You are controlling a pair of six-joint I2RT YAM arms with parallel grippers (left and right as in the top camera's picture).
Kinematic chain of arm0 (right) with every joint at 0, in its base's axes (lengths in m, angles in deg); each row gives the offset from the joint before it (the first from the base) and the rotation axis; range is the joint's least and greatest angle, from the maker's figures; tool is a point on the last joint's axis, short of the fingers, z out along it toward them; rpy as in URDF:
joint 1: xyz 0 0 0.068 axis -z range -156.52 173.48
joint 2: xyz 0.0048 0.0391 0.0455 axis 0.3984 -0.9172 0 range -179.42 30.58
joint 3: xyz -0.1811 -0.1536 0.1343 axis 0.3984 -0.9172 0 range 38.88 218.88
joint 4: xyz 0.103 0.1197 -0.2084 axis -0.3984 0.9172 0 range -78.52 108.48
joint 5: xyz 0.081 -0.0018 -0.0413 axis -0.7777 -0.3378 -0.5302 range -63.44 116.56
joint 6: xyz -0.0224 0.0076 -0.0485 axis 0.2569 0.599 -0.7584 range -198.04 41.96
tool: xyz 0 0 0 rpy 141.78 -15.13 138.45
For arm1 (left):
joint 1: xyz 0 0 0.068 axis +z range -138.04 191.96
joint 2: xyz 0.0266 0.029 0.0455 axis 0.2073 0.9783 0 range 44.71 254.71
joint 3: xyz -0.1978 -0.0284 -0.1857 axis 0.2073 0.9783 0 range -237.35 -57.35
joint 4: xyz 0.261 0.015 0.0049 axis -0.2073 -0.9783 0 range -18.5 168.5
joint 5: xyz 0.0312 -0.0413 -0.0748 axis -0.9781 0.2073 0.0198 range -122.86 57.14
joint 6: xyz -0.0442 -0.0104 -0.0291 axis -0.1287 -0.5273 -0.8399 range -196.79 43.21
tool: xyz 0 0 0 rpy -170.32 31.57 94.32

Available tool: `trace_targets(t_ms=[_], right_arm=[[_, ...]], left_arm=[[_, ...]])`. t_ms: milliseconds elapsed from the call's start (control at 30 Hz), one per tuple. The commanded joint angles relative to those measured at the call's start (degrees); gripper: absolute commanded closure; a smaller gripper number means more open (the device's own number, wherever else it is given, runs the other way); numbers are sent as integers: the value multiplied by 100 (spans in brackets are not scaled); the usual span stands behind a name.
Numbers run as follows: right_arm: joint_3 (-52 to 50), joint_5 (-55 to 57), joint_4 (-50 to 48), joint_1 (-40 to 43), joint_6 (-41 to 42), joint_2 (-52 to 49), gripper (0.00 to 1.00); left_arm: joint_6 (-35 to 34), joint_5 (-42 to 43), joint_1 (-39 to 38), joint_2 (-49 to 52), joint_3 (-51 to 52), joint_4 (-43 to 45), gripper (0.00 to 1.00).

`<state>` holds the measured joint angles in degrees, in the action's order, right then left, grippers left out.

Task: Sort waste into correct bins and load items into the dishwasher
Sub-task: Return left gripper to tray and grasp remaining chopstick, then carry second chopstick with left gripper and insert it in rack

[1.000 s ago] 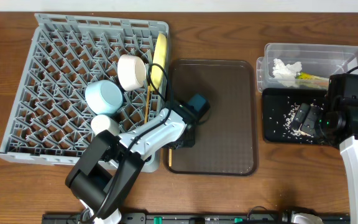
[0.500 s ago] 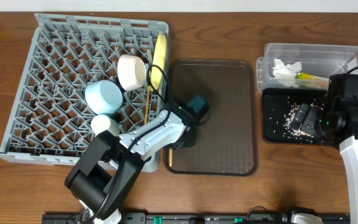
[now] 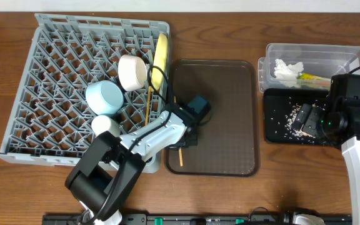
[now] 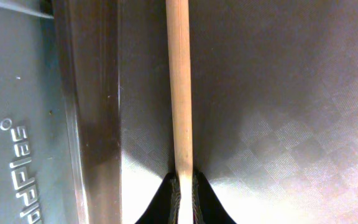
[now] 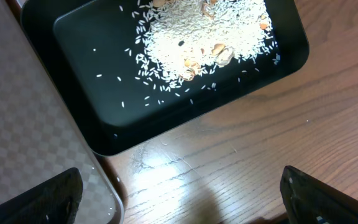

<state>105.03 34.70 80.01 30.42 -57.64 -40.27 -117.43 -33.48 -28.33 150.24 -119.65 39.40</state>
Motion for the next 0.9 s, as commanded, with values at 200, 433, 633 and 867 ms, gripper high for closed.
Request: trace_targets(t_ms=[200, 433, 633, 867], right_arm=[[22, -4, 26, 39, -31, 24, 1], [22, -4, 24, 39, -31, 24, 1], [22, -4, 13, 39, -31, 24, 1], [22, -9, 31, 39, -28, 24, 1]], left_arm=[[540, -199, 4, -579, -267, -282, 94], [1176, -308, 96, -1829, -442, -710, 94], [1650, -634, 660, -2555, -442, -1263, 94], [1860, -627, 1421, -2546, -435, -1294, 94]])
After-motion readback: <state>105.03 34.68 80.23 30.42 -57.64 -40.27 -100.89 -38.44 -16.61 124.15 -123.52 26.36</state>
